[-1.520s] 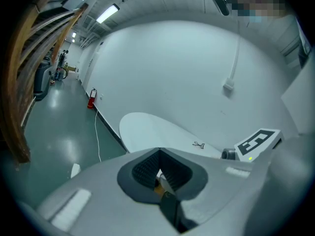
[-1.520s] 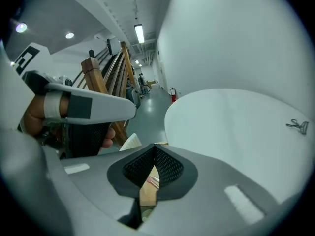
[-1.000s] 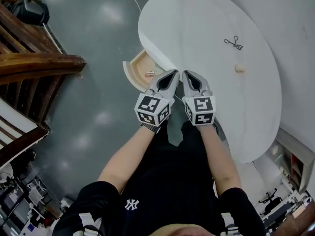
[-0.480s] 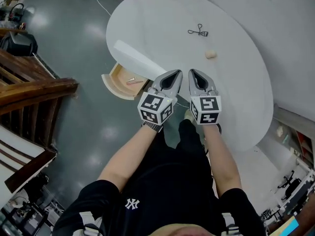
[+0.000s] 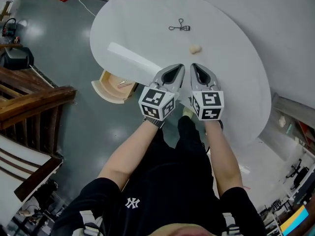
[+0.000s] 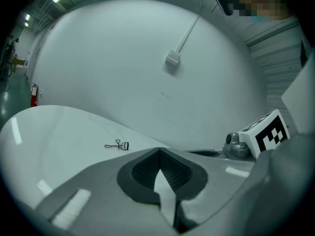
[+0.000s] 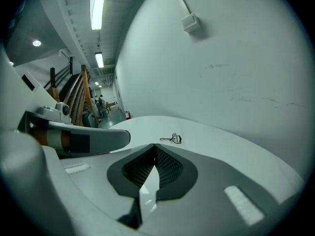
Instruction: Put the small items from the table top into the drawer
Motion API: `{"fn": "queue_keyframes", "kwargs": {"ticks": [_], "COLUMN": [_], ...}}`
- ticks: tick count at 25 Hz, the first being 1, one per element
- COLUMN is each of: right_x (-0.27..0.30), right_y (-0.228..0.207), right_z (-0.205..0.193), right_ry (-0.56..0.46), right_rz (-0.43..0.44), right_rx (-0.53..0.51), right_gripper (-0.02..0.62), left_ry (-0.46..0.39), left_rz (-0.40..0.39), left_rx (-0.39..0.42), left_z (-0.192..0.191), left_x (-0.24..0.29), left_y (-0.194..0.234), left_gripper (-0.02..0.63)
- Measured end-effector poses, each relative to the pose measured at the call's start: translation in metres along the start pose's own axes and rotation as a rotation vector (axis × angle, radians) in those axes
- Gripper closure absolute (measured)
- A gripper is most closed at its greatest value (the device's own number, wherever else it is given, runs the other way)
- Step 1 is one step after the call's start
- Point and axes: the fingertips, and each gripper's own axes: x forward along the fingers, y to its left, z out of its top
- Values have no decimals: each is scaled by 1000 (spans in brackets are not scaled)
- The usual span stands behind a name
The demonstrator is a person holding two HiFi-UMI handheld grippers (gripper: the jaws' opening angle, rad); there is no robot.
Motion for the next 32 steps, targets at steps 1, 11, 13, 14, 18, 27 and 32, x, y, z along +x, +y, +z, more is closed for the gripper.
{"fn": "queue_keyframes", "kwargs": {"ticks": [1, 11, 13, 14, 18, 27, 32], "right_x": [1, 31, 40, 44, 61, 97, 111], "right_y": [-5, -35, -40, -42, -52, -67, -73], "right_z": [0, -19, -25, -28, -39, -60, -62], "right_ry": [0, 46, 60, 68, 98, 188, 204], "right_rz": [-4, -3, 0, 0, -2, -22, -48], "right_rx": [4, 27, 30, 32, 38, 2, -12], "right_gripper": [568, 485, 461, 447, 396, 279, 267], "left_ry": [5, 43, 50, 53, 65, 87, 87], "left_rz": [-1, 13, 20, 23, 34, 44, 51], "left_rx": [2, 3, 0, -3, -12, -20, -26], "left_z": [-1, -13, -17, -19, -27, -40, -41], "left_x": [4, 36, 40, 42, 52, 68, 70], "left_y": [0, 14, 19, 21, 30, 44, 53], "left_gripper": [605, 605, 605, 605, 605, 604, 605]}}
